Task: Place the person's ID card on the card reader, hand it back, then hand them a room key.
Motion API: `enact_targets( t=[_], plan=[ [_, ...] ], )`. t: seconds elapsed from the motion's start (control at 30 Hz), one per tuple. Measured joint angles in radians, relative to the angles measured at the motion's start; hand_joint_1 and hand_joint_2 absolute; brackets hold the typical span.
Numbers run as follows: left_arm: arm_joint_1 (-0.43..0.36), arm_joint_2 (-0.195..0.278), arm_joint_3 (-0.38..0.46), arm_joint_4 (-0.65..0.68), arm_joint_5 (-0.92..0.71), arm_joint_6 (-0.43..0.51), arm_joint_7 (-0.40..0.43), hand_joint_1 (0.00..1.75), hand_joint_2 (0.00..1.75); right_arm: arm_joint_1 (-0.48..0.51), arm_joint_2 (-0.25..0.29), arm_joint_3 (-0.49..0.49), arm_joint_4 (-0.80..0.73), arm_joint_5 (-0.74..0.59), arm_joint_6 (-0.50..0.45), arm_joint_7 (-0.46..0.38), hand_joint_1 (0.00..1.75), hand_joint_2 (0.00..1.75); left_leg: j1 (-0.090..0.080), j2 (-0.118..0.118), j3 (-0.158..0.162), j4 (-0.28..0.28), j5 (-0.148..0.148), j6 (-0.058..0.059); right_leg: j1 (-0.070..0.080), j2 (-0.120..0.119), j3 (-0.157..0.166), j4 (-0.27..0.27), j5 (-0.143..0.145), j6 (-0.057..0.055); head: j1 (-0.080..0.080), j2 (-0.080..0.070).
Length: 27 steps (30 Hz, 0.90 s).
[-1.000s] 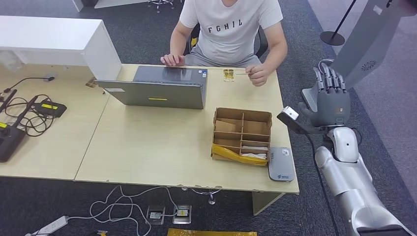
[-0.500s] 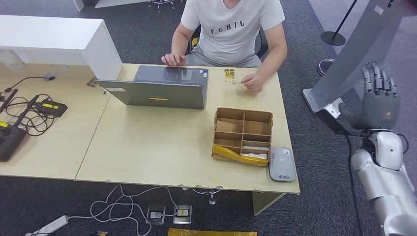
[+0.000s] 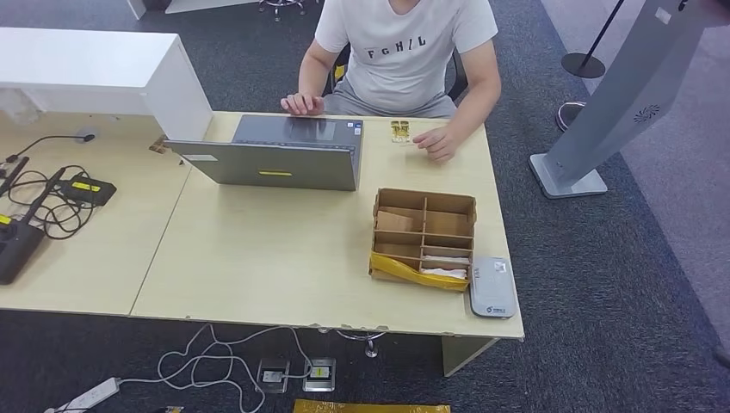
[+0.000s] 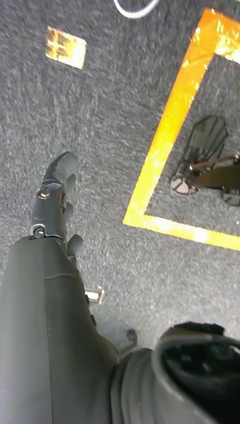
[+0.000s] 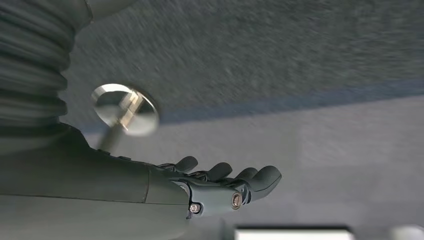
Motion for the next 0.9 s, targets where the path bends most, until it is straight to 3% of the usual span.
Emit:
enact_targets(
  t=[0.23, 0.5, 0.63, 0.8, 0.9],
  plan=[
    [-0.002, 0.004, 0.000, 0.000, 0.001, 0.006, -0.016, 0.00, 0.00, 0.099, 0.053, -0.185, 0.072, -0.038, 0.004, 0.002, 0.00, 1.75, 0.000, 0.003, 0.002, 0.000, 0.000, -0.001, 0.000, 0.003, 0.000, 0.002, -0.001, 0.000, 0.000, 0.000],
    [-0.003, 0.006, 0.000, 0.000, 0.002, 0.009, -0.017, 0.00, 0.00, 0.112, 0.071, -0.276, 0.104, -0.047, 0.006, 0.011, 0.00, 1.75, 0.000, 0.003, 0.003, 0.000, 0.000, -0.001, 0.000, 0.004, 0.001, 0.002, 0.000, 0.000, 0.000, 0.000],
    [-0.003, 0.006, 0.000, 0.000, 0.021, 0.004, -0.017, 0.00, 0.00, 0.137, 0.096, -0.339, 0.120, -0.172, -0.014, 0.093, 0.00, 1.75, 0.000, 0.002, 0.003, 0.000, 0.000, -0.001, 0.000, 0.002, 0.002, 0.002, -0.001, -0.001, 0.000, 0.000],
    [-0.002, 0.000, 0.000, 0.000, 0.041, 0.023, -0.017, 0.00, 0.00, 0.200, 0.217, -0.422, 0.151, -0.193, -0.216, 0.267, 0.00, 1.75, 0.003, 0.001, 0.004, -0.001, -0.001, -0.003, 0.003, 0.002, 0.003, 0.002, -0.002, -0.002, 0.000, 0.000],
    [-0.004, -0.006, 0.000, 0.000, 0.043, 0.020, 0.001, 0.00, 0.00, 0.216, 0.313, -0.447, 0.170, -0.180, -0.269, 0.339, 0.00, 1.75, 0.004, 0.003, 0.005, -0.001, -0.002, -0.004, 0.004, 0.004, 0.004, 0.002, -0.003, -0.003, 0.000, 0.000]
  ],
)
